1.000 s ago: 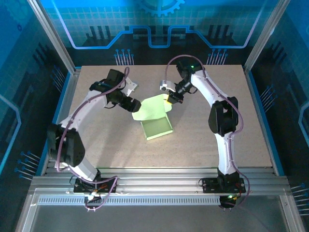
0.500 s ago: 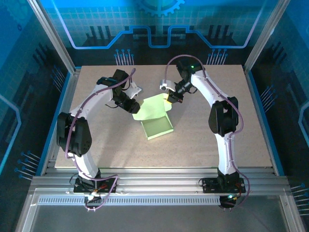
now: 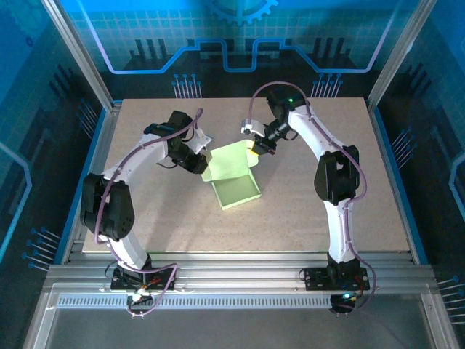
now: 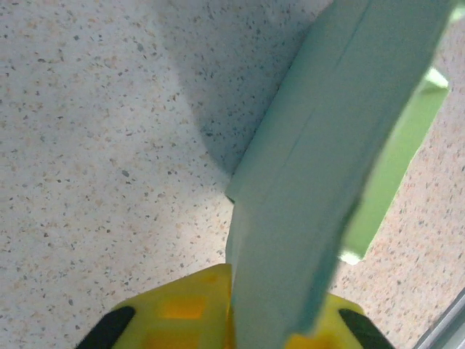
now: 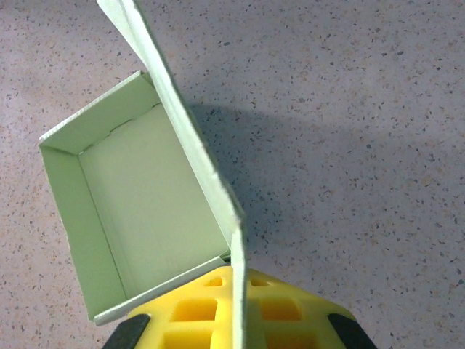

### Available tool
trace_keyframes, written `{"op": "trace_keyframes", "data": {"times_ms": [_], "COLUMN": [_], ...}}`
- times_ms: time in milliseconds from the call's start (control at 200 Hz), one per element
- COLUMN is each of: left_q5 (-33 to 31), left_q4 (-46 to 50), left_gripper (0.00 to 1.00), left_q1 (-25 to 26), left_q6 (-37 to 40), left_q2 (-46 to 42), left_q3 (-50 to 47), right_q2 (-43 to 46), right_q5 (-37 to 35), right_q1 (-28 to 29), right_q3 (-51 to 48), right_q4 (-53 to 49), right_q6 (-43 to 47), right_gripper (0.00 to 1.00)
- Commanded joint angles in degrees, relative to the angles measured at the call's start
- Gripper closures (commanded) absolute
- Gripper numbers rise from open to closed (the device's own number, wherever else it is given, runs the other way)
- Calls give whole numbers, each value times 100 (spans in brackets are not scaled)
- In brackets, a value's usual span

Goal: Fold the paper box

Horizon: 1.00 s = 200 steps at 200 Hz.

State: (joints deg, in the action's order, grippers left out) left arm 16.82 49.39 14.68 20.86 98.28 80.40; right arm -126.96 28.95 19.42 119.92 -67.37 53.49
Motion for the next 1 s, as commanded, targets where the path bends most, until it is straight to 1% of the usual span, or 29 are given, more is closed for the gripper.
{"op": "trace_keyframes", "data": {"times_ms": [0,115,210,380,480,530,590,680,735,770,876,941,996], "left_q5": [93,85,39,-54,-50,-150,-300,-586,-774,-816,-967,-1080,-1102], "left_q4": [-207,-351,-605,-1329,-1764,-1929,-1955,-1938,-1928,-1927,-2087,-2224,-2294], "left_gripper": [93,100,100,100,100,100,100,100,100,100,100,100,100], "left_q1": [-13,-9,-9,32,111,175,305,483,556,585,667,709,734], "left_q6": [-49,-281,-603,-1424,-1955,-2157,-2253,-2372,-2528,-2602,-2871,-3144,-3376], "left_q2": [-185,-217,-304,-556,-683,-724,-749,-707,-658,-626,-569,-565,-540], "left_q3": [-29,-54,-148,-487,-674,-721,-683,-573,-494,-456,-485,-509,-502], "right_q2": [83,203,471,936,1335,1574,1850,2187,2366,2475,2815,3017,3149], "right_q5": [110,80,-47,-1129,-1792,-2093,-2332,-2509,-2860,-3066,-3335,-3422,-3655], "right_q1": [-19,5,67,283,461,588,721,892,1017,1086,1239,1357,1511], "right_q3": [84,-30,-326,-886,-1493,-1825,-2241,-2790,-3128,-3331,-3986,-4415,-4710], "right_q4": [-39,127,542,1484,2186,2506,2895,3307,3557,3673,4145,4537,4796], "right_q6": [-113,-302,-709,-2136,-2990,-3342,-3816,-4558,-5005,-5347,-6444,-6886,-7201], "right_gripper": [100,100,100,100,100,100,100,100,100,100,100,100,100]}}
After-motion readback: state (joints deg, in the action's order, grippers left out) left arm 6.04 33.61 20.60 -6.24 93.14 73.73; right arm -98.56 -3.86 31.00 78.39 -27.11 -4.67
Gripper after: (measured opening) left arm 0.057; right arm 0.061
